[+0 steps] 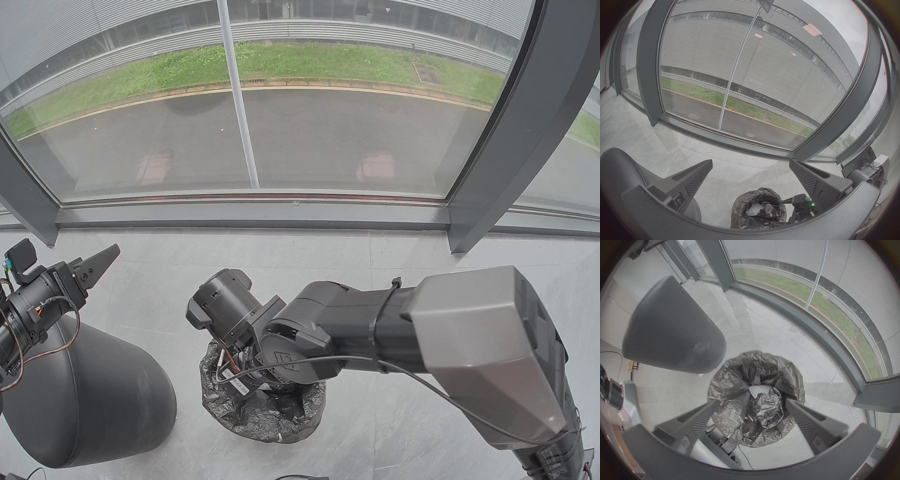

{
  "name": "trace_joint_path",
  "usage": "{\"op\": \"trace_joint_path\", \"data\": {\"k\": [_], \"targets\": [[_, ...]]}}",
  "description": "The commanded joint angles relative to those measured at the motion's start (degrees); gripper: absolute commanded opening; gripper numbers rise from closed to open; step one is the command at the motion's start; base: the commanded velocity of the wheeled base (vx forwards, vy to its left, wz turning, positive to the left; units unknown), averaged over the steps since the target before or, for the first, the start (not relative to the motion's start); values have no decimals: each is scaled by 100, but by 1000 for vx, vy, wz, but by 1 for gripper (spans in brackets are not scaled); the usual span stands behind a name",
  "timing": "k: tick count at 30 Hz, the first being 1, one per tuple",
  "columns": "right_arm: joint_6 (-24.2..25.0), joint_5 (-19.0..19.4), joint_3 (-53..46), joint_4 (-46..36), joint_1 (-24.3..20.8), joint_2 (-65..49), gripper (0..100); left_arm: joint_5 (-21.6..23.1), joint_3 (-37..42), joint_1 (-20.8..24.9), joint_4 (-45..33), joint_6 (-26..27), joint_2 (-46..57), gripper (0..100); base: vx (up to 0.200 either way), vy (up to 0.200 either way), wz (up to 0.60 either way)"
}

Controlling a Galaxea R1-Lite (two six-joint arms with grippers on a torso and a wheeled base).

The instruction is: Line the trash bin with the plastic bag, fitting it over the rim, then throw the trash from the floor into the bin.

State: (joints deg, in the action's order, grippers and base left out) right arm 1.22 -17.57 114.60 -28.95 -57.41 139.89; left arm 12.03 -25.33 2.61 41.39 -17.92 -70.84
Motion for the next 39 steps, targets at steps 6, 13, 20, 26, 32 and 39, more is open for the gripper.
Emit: {"op": "trace_joint_path", "data": {"k": [6, 13, 20, 26, 32, 39], "targets": [[-34, 8, -1, -14, 291, 698, 0, 1, 11, 3, 10, -1, -70, 100, 0, 0, 0], [-60, 25, -1, 12, 291, 777, 0, 1, 20, 3, 10, -1, -79, 100, 0, 0, 0], [-43, 60, -1, 21, 291, 979, 0, 1, 37, 56, 1, -1, -97, 100, 0, 0, 0], [-210, 69, -1, 267, 379, 1295, 0, 1, 37, 56, 1, -1, -97, 100, 0, 0, 0], [-605, 43, -1, 1085, 406, 1480, 0, 10, 63, 56, 10, 8, -149, 100, 0, 0, 0], [-1106, -1, -1, 1586, 555, 1691, 0, 10, 81, 117, 10, 17, -158, 100, 0, 0, 0]]}}
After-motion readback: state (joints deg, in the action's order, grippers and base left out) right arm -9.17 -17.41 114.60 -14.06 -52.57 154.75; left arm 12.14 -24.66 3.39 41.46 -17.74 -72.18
